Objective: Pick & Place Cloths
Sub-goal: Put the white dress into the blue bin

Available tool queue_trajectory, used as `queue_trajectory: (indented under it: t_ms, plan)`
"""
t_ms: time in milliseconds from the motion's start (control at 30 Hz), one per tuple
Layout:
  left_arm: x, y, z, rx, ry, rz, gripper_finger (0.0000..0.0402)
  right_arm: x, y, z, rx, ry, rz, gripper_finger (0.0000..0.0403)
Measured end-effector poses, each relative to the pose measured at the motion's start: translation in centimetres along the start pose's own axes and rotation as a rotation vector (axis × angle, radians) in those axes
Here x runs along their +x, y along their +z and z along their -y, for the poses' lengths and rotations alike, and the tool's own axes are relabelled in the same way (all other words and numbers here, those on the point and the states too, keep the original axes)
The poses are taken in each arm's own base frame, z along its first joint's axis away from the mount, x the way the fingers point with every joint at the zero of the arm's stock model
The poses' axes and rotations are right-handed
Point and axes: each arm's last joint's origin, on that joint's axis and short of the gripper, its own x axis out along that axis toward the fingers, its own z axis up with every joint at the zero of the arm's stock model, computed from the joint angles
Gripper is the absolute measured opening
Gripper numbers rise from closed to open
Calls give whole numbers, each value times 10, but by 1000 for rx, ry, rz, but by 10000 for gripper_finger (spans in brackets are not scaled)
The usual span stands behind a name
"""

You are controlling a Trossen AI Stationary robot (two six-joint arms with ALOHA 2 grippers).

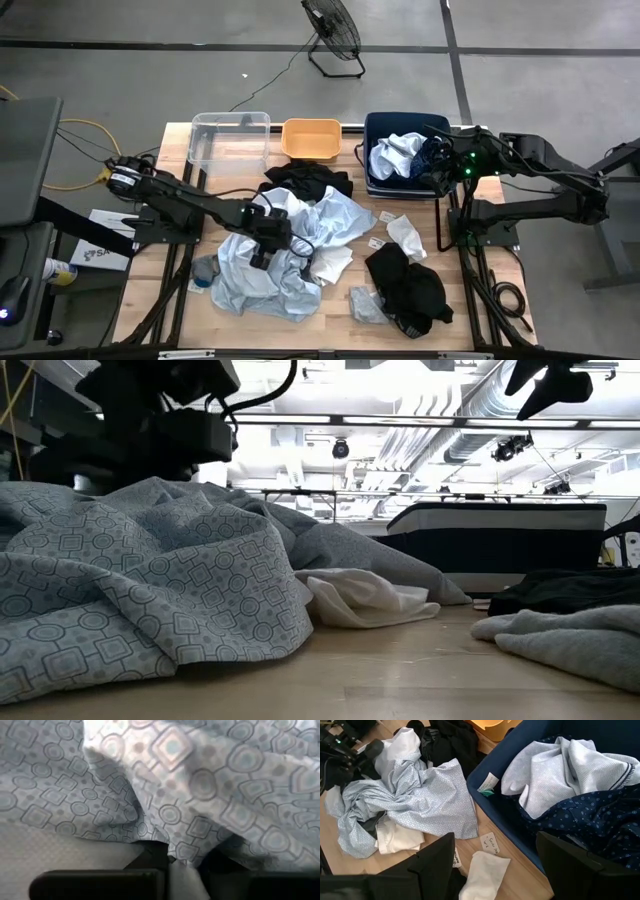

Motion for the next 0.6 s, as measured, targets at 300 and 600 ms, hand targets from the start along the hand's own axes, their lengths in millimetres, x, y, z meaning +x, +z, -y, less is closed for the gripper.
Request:
queue_trajectory:
  t_ms: [300,600]
  plan:
    - [-55,44,-5,15,-14,-68,27,0,0,0,0,-2,2,272]
    - [-169,103,-14,71,88,104,27,0,0,0,-3,-2,2,272]
